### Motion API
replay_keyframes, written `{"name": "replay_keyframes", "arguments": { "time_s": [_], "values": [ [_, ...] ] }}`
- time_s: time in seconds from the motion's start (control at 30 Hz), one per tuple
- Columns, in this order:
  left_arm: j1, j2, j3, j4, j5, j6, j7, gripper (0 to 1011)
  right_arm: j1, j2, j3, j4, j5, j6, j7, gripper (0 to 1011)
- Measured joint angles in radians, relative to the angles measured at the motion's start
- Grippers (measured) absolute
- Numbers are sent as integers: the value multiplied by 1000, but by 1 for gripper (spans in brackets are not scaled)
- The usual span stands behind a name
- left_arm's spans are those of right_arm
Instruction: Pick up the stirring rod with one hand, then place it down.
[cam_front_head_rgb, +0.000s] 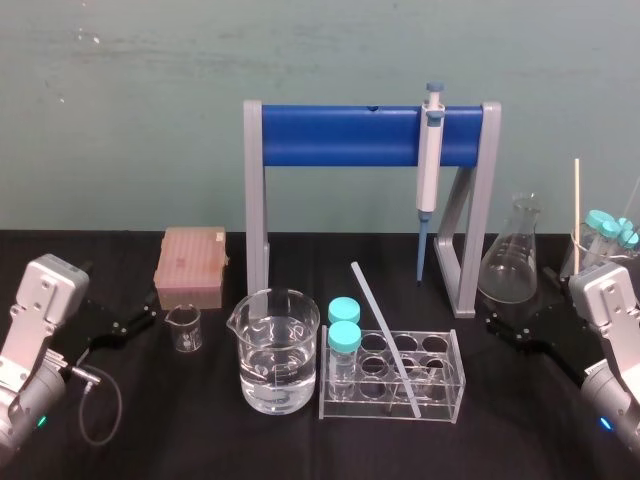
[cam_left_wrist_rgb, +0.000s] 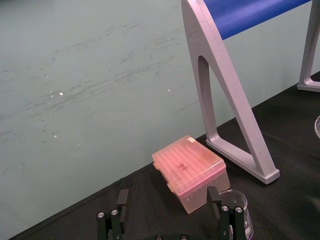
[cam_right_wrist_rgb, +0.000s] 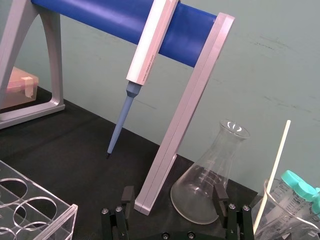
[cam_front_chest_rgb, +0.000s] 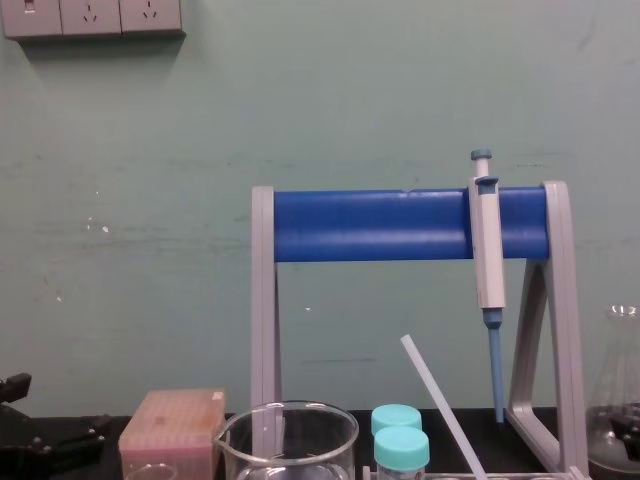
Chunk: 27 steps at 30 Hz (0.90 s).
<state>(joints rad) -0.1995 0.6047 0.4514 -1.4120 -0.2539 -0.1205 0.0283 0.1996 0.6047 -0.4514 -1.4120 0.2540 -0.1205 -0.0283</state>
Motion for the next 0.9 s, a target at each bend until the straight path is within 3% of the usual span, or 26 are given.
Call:
{"name": "replay_keyframes", "arguments": {
  "time_s": [0.9],
  "values": [
    [0,0,0,0,0,0,0,1000,0,0,0,0,0,0,0,1003]
  ]
}}
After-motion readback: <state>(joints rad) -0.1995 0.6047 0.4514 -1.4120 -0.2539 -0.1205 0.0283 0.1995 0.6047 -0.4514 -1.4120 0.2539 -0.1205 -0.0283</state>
